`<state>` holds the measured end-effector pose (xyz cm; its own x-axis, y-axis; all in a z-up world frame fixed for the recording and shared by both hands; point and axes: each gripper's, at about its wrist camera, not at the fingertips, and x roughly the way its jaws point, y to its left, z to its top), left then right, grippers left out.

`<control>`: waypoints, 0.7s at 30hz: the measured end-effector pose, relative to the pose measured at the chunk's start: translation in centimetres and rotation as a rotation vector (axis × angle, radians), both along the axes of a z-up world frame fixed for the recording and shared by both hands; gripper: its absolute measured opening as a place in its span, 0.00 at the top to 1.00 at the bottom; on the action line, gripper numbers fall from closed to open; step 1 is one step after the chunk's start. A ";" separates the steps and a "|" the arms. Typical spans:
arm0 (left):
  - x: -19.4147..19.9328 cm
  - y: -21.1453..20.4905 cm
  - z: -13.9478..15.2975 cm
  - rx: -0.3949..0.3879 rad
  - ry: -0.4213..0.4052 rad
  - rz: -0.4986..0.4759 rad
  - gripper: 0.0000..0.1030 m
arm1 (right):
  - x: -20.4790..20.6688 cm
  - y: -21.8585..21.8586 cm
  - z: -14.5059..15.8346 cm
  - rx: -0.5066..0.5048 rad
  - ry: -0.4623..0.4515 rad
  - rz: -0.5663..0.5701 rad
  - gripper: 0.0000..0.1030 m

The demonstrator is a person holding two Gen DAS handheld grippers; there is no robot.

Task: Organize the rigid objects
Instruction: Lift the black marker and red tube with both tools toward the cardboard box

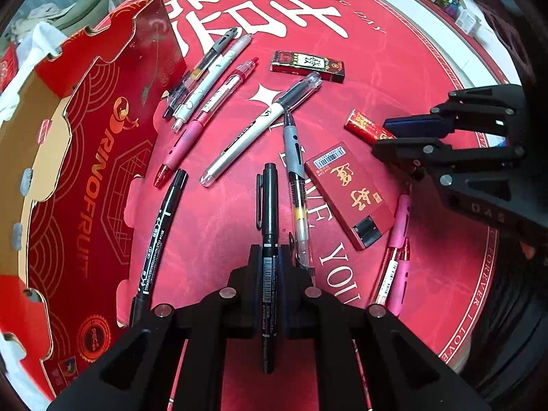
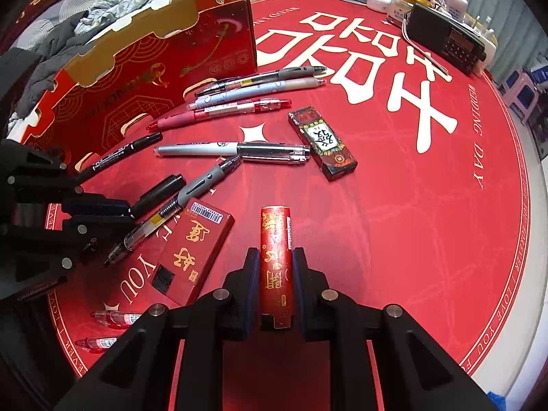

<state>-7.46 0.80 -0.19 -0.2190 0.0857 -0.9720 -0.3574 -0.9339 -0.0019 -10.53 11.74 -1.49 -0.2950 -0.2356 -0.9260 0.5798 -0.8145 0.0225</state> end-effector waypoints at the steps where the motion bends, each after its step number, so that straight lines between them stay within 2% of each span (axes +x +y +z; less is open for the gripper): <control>1: 0.0 0.1 0.0 -0.001 0.004 0.007 0.91 | 0.1 0.1 0.1 0.004 0.003 0.001 0.81; 6: -0.1 0.5 -0.2 0.011 0.028 0.048 0.91 | 0.2 0.1 0.2 0.007 0.002 -0.028 0.81; 14: 0.4 1.8 -0.3 0.027 0.076 0.087 0.91 | 1.5 1.1 2.8 -0.064 0.046 -0.091 0.81; 15: 1.7 0.0 -0.5 0.031 0.082 0.094 0.91 | 1.6 1.1 3.2 -0.074 0.048 -0.098 0.81; 18: 1.9 -0.2 -0.1 0.039 0.104 0.109 0.91 | 2.0 1.0 3.8 -0.096 0.055 -0.113 0.81; 20: 1.7 -1.2 1.0 0.039 0.121 0.114 0.91 | 2.2 1.0 4.2 -0.116 0.056 -0.126 0.81; 21: 2.9 -1.5 2.0 0.036 0.130 0.116 0.91 | 2.3 1.0 4.4 -0.128 0.058 -0.132 0.81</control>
